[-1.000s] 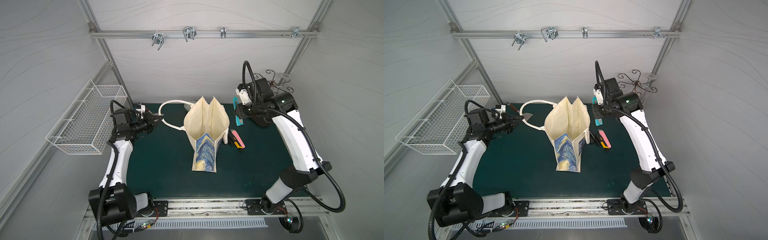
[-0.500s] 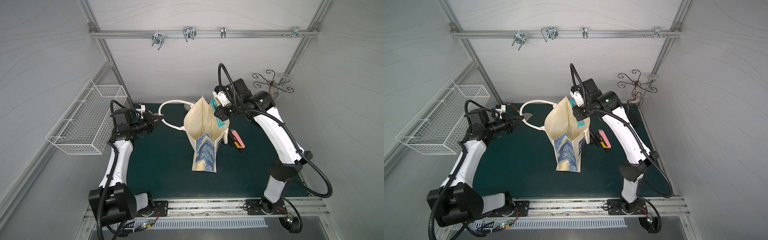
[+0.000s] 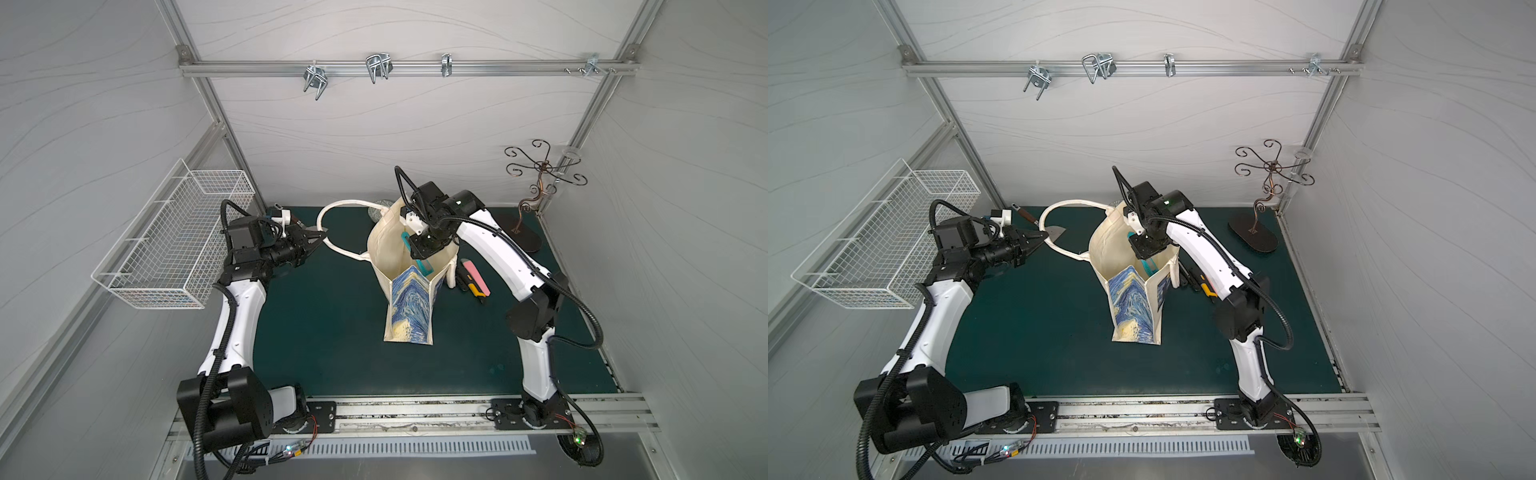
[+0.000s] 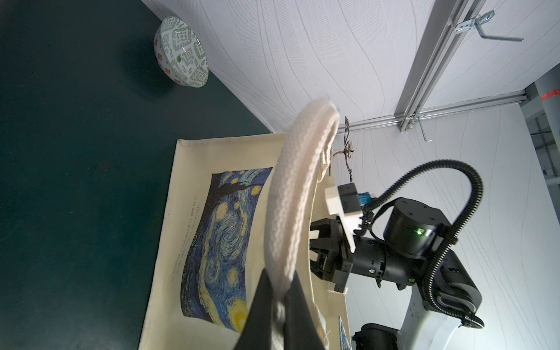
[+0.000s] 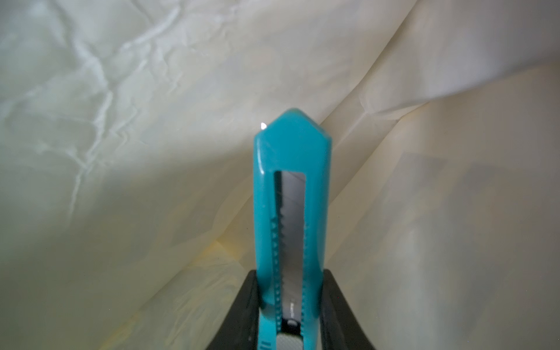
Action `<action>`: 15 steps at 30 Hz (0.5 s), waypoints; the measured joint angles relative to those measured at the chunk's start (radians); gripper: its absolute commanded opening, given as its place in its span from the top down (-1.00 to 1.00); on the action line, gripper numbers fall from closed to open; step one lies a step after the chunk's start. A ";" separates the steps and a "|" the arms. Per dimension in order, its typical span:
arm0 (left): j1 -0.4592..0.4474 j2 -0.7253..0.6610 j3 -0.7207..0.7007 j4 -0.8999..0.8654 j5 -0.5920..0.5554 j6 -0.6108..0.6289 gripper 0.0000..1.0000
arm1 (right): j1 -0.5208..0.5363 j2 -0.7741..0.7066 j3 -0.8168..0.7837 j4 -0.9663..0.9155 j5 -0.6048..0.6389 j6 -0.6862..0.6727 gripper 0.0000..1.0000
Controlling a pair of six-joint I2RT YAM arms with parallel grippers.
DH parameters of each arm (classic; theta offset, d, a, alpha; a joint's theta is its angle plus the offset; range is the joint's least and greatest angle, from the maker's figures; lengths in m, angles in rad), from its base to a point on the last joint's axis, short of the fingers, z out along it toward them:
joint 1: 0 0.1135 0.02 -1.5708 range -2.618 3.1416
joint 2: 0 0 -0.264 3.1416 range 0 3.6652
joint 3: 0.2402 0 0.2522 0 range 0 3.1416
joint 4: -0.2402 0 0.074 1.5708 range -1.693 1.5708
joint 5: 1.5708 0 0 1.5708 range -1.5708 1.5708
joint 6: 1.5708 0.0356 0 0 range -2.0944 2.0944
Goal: Place the art knife into the pouch
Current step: Place the utility knife in the pouch.
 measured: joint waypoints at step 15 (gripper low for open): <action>0.000 0.000 0.000 0.001 0.000 -0.006 1.00 | 0.002 0.051 -0.157 -0.008 0.033 -0.026 0.45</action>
